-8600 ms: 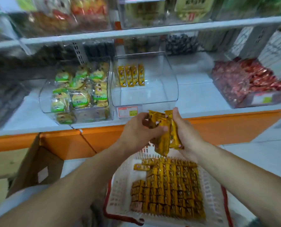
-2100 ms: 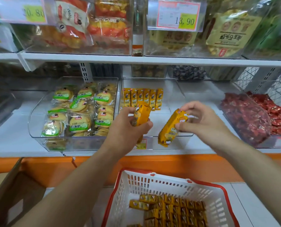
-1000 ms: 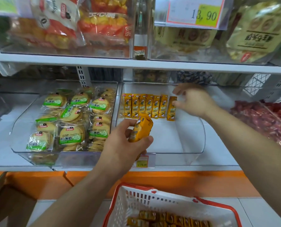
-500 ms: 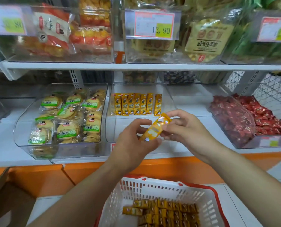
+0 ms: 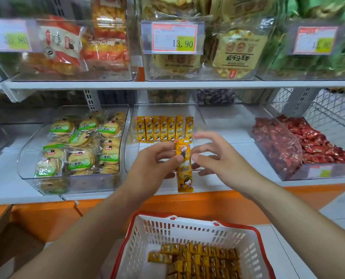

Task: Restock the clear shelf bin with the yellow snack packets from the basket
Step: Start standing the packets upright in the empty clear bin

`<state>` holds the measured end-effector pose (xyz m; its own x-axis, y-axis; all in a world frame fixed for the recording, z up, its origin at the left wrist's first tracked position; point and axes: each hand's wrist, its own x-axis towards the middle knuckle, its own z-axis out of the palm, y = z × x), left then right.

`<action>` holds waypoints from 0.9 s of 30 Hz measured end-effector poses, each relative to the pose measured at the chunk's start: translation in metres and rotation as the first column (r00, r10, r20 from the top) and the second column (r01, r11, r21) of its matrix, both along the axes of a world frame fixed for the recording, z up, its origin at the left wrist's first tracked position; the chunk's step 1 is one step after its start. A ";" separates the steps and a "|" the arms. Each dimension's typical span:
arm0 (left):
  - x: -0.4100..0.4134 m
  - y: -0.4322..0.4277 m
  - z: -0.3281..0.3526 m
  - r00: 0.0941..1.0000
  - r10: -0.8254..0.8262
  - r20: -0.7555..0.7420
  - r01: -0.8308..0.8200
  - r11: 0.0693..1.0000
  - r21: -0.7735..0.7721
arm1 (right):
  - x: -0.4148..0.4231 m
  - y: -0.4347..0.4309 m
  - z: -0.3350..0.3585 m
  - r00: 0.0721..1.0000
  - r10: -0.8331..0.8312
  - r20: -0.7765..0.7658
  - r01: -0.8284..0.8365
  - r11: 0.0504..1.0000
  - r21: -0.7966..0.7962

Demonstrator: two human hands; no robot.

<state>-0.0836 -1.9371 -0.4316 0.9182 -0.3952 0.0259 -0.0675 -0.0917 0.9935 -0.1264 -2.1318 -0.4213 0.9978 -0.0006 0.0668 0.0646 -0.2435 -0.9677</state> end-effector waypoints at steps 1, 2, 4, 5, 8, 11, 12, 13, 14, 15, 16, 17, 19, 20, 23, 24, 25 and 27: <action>-0.001 -0.003 0.002 1.000 -0.007 0.019 0.007 1.000 0.015 | 0.001 -0.002 0.000 0.999 0.028 0.027 -0.028 1.000 -0.012; -0.002 -0.006 0.004 0.999 -0.015 0.044 0.014 1.000 0.025 | 0.001 -0.004 0.001 0.997 0.050 0.056 -0.047 0.998 -0.050; -0.001 -0.014 0.009 0.995 -0.034 0.095 0.030 0.999 0.034 | 0.005 -0.010 0.002 0.993 0.033 0.109 -0.020 0.993 -0.118; 0.003 -0.018 0.013 0.993 -0.046 0.113 0.041 0.998 0.044 | 0.009 -0.015 0.003 0.992 0.001 0.127 0.012 0.994 -0.104; 0.034 -0.038 0.017 0.985 -0.045 0.167 0.019 0.987 0.157 | 0.022 -0.035 0.008 0.980 -0.117 0.161 0.118 0.993 0.002; 0.089 -0.061 0.005 0.955 0.055 0.290 -0.149 0.937 0.316 | 0.044 -0.055 0.005 0.951 -0.226 0.209 0.240 0.970 -0.040; 0.108 -0.068 -0.001 0.931 0.050 0.362 -0.206 0.890 0.407 | 0.053 -0.061 0.003 0.942 -0.252 0.221 0.274 0.959 -0.075; 0.131 -0.078 -0.009 0.897 0.008 0.442 -0.261 0.817 0.515 | 0.065 -0.067 -0.001 0.933 -0.269 0.238 0.300 0.948 -0.104; 0.150 -0.085 -0.015 0.861 -0.066 0.504 -0.308 0.722 0.620 | 0.076 -0.070 -0.003 0.926 -0.280 0.253 0.321 0.937 -0.137; 0.162 -0.089 -0.020 0.825 -0.140 0.547 -0.352 0.631 0.691 | 0.081 -0.072 -0.004 0.924 -0.281 0.259 0.331 0.926 -0.179; 0.176 -0.096 -0.026 0.784 -0.198 0.589 -0.397 0.570 0.719 | 0.091 -0.074 -0.007 0.924 -0.277 0.262 0.335 0.919 -0.209; 0.192 -0.103 -0.034 0.739 -0.242 0.629 -0.433 0.544 0.719 | 0.103 -0.078 -0.010 0.925 -0.267 0.269 0.333 0.912 -0.241; 0.217 -0.115 -0.050 0.666 -0.297 0.684 -0.463 0.555 0.692 | 0.127 -0.083 -0.017 0.933 -0.226 0.282 0.321 0.876 -0.361; 0.227 -0.118 -0.057 0.640 -0.318 0.699 -0.470 0.558 0.684 | 0.138 -0.085 -0.019 0.937 -0.204 0.283 0.312 0.854 -0.417; 0.246 -0.118 -0.075 0.593 -0.393 0.703 -0.498 0.507 0.703 | 0.164 -0.089 -0.022 0.954 -0.124 0.274 0.255 0.817 -0.518; 0.249 -0.117 -0.078 0.588 -0.404 0.700 -0.507 0.490 0.709 | 0.171 -0.090 -0.022 0.957 -0.104 0.272 0.244 0.796 -0.554; 0.250 -0.116 -0.081 0.584 -0.411 0.700 -0.513 0.481 0.711 | 0.175 -0.091 -0.021 0.958 -0.091 0.271 0.240 0.772 -0.589; 0.253 -0.115 -0.086 0.572 -0.404 0.714 -0.527 0.486 0.697 | 0.188 -0.092 -0.019 0.962 -0.073 0.265 0.228 0.750 -0.621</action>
